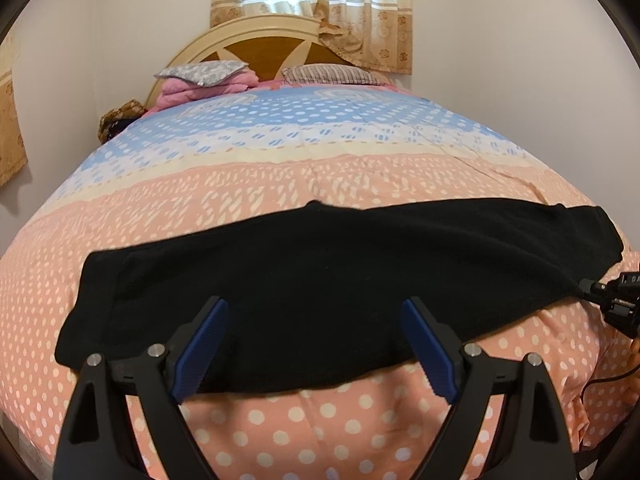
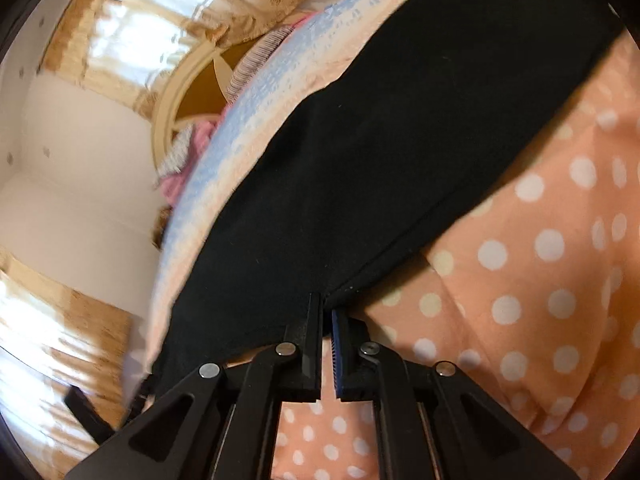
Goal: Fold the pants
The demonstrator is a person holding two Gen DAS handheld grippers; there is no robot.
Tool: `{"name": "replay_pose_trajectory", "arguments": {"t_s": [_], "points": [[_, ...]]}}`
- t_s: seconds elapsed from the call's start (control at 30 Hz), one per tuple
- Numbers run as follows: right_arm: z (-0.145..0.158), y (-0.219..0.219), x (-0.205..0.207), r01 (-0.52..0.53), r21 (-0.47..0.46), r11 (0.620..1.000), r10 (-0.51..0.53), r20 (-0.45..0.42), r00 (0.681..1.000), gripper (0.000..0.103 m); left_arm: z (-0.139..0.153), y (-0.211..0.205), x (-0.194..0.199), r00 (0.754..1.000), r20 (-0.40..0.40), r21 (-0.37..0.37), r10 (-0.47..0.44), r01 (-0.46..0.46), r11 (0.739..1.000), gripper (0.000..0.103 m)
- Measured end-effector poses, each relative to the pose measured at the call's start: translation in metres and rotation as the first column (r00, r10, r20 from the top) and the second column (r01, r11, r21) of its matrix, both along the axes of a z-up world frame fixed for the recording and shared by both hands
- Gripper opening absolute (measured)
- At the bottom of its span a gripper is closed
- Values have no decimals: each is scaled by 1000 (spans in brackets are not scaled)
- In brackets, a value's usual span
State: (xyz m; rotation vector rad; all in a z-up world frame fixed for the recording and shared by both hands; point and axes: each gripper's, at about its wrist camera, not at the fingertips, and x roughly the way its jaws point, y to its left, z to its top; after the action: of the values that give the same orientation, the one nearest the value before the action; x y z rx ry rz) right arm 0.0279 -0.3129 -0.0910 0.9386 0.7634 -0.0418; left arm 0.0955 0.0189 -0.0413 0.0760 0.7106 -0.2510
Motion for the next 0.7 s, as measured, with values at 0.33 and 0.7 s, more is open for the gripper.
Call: {"name": "replay_pose_trajectory", "arguments": {"t_s": [0.33,0.7], "points": [[83,-65,-45,200,-386,900,-173,104,980,22,15,-64,19,992,37,24,-121,121,992,91],[31,-222,23,258,-302,918,-277,-19,961,10,-31,-102,36,993,-80,19,-82,84,996,97]]}}
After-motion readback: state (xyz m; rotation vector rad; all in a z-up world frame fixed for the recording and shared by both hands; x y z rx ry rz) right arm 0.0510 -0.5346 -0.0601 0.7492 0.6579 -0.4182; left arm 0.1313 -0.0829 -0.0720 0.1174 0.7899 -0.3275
